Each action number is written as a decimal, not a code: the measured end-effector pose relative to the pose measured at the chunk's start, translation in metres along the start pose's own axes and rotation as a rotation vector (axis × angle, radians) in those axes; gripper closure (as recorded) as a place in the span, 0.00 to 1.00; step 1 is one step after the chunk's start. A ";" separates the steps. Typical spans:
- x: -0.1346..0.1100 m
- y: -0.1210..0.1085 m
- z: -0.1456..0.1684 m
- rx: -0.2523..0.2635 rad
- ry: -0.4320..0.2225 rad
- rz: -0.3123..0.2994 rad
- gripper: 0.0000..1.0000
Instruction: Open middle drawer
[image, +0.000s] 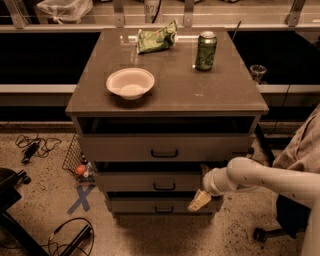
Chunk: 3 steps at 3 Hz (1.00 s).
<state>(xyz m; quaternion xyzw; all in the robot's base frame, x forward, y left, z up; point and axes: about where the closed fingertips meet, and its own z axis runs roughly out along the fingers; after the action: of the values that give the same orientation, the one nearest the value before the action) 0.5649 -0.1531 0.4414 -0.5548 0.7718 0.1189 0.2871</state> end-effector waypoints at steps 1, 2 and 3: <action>-0.001 -0.017 0.001 0.002 0.013 -0.008 0.00; 0.006 -0.018 0.004 -0.010 0.013 0.004 0.18; 0.022 0.000 0.014 -0.039 -0.001 0.047 0.41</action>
Offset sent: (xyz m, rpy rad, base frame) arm 0.0183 -0.0183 -0.0092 -0.0010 0.0281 -0.0086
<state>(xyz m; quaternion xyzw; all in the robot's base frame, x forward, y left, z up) 0.5642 -0.1636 0.4171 -0.5418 0.7820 0.1411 0.2739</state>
